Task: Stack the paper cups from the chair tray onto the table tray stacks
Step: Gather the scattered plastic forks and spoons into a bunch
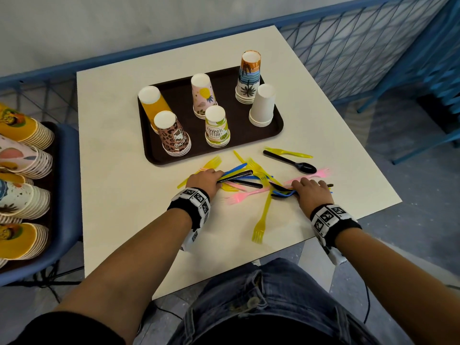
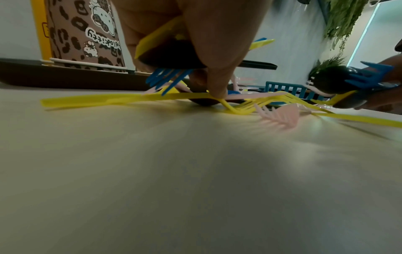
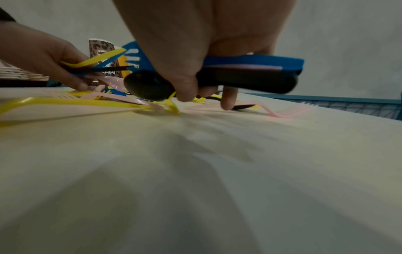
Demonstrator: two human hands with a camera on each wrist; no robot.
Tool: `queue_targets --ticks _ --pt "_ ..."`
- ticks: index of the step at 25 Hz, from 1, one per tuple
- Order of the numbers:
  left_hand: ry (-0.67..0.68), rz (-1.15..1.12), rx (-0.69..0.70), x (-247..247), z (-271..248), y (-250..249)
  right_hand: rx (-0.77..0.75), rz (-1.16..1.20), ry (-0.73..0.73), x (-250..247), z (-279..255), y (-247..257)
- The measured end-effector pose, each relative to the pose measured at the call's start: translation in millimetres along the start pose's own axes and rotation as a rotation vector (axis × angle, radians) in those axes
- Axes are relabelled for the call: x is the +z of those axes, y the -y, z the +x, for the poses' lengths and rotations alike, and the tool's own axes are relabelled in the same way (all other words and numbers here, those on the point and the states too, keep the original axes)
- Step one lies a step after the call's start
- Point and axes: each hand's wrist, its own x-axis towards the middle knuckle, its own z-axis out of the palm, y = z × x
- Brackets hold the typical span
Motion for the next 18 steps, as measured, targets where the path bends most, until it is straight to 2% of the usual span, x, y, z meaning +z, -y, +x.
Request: queue_targets --ticks 8,18 --pt "0.024 -0.045 -0.047 8.6 -5.0 19.5 0.092 0.085 0.041 -9.2 19.4 -9.2" --pt "-0.074 0.015 -0.058 13.7 -26.9 31.0 0.100 -0.018 0.026 -7.6 9.8 8.1"
